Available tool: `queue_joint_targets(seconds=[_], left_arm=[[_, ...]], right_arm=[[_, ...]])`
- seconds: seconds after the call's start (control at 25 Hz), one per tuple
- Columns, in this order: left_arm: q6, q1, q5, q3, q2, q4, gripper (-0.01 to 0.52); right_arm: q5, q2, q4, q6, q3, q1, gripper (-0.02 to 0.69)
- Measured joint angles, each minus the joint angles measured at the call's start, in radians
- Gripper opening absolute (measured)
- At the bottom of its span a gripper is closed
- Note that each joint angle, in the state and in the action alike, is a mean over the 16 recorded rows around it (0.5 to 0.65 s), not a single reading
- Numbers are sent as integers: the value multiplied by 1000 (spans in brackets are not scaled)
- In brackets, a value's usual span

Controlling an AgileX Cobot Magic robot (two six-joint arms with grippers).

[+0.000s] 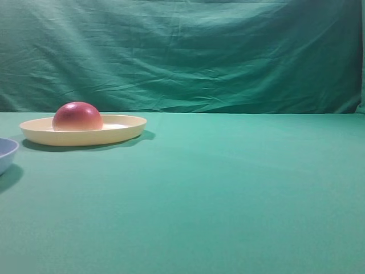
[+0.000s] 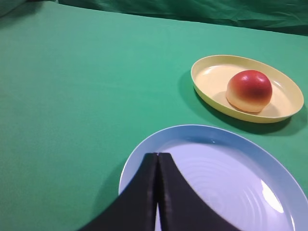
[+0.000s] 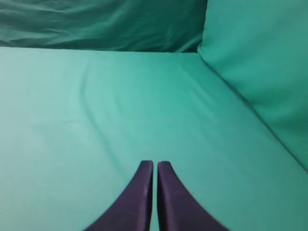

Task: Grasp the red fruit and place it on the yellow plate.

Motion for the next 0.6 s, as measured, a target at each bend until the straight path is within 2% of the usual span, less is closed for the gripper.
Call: queue_joint_targets(seconds=[0.6], left_arm=[[0, 0, 0, 0, 0, 0, 0]], right_arm=[[3, 0, 1, -9, 0, -5, 0]])
